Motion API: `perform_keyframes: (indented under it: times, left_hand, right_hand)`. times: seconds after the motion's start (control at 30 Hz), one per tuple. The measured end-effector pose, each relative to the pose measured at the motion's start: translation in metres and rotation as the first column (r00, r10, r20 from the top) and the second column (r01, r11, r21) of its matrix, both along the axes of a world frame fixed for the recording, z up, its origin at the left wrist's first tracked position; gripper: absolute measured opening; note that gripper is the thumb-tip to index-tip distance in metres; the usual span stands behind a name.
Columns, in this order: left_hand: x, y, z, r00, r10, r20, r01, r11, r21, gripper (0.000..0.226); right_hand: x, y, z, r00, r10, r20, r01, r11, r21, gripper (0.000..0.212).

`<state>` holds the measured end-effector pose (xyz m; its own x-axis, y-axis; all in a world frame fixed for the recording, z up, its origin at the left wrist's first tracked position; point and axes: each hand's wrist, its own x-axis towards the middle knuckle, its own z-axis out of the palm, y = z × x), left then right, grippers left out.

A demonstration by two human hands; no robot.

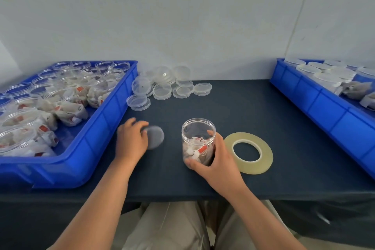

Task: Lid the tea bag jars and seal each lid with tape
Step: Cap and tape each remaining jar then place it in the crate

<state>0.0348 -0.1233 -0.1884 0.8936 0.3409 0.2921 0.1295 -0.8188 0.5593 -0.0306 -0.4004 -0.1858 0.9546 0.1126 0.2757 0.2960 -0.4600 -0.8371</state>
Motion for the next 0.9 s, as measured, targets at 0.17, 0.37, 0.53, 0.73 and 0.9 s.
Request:
perform_keyframes:
  times: [0.17, 0.37, 0.53, 0.73, 0.9]
  left_hand:
    - [-0.003, -0.022, -0.006, 0.961, -0.276, -0.022, 0.276, 0.961, 0.0, 0.049]
    - [-0.01, -0.035, -0.003, 0.918, -0.393, -0.051, 0.396, 0.914, 0.092, 0.031]
    - [-0.032, -0.057, 0.045, 0.917, -0.338, 0.212, 0.389, 0.876, -0.285, 0.039]
    - [-0.043, -0.113, 0.102, 0.784, -0.62, 0.035, 0.612, 0.781, 0.128, 0.043]
    - [-0.045, -0.138, 0.102, 0.774, -0.545, -0.323, 0.634, 0.656, 0.411, 0.057]
  right_hand:
    - [0.001, 0.001, 0.0, 1.0, -0.002, 0.008, 0.002, 1.0, 0.011, 0.077]
    - [0.0, 0.0, 0.0, 1.0, -0.005, 0.026, 0.005, 1.0, 0.005, 0.078]
    - [0.001, 0.002, -0.001, 0.999, -0.012, 0.033, 0.012, 1.0, 0.012, 0.075]
    - [0.002, 0.003, -0.005, 0.999, 0.032, 0.028, -0.033, 0.999, 0.039, 0.065]
    - [0.005, 0.006, -0.006, 0.992, 0.049, 0.117, -0.052, 0.998, 0.02, 0.067]
